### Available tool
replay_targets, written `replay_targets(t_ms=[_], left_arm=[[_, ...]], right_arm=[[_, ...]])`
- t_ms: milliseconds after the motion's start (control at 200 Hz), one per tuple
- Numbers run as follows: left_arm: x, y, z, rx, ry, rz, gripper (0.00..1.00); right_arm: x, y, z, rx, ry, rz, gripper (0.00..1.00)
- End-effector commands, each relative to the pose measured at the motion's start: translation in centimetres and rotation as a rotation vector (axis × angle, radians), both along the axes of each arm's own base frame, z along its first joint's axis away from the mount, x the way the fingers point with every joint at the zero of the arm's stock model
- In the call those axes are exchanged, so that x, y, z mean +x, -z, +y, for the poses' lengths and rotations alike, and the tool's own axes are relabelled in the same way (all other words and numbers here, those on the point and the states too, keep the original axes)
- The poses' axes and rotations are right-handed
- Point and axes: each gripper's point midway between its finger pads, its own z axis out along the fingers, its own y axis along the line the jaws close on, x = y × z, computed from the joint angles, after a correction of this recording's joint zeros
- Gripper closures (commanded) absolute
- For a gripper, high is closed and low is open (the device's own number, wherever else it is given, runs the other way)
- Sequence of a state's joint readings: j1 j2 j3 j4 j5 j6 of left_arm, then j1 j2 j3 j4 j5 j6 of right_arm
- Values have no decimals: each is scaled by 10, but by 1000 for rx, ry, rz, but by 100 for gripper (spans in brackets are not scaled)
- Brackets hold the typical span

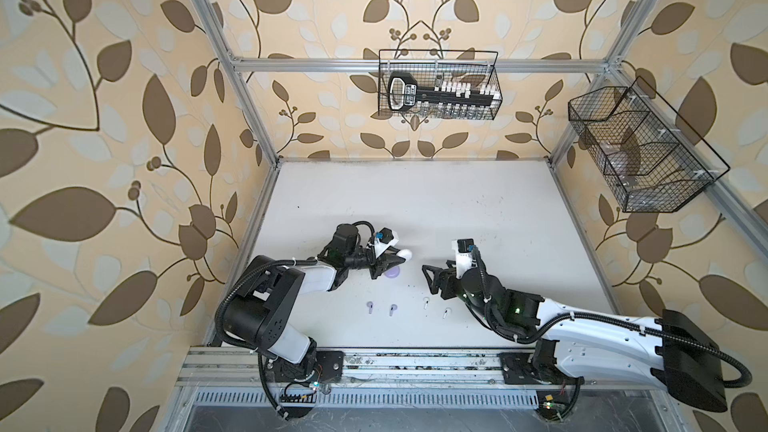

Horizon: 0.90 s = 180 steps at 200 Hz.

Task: Insert the wireless bluetooth earbuds into the charging case
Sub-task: 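Open the right gripper and withdraw it while the left gripper holds the case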

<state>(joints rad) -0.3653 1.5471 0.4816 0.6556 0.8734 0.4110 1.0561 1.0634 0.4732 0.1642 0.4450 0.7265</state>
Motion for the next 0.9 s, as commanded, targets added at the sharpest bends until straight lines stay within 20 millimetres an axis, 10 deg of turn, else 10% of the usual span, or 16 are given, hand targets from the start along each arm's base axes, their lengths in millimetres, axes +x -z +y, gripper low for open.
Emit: replay_targets(t_ms=[0, 895], left_arm=[[19, -20, -5, -56, -1, -133, 100], [16, -10, -3, -170, 34, -191, 100]], right_arm=[[1, -8, 4, 11, 17, 0, 13], [33, 20, 23, -96, 52, 93, 14]])
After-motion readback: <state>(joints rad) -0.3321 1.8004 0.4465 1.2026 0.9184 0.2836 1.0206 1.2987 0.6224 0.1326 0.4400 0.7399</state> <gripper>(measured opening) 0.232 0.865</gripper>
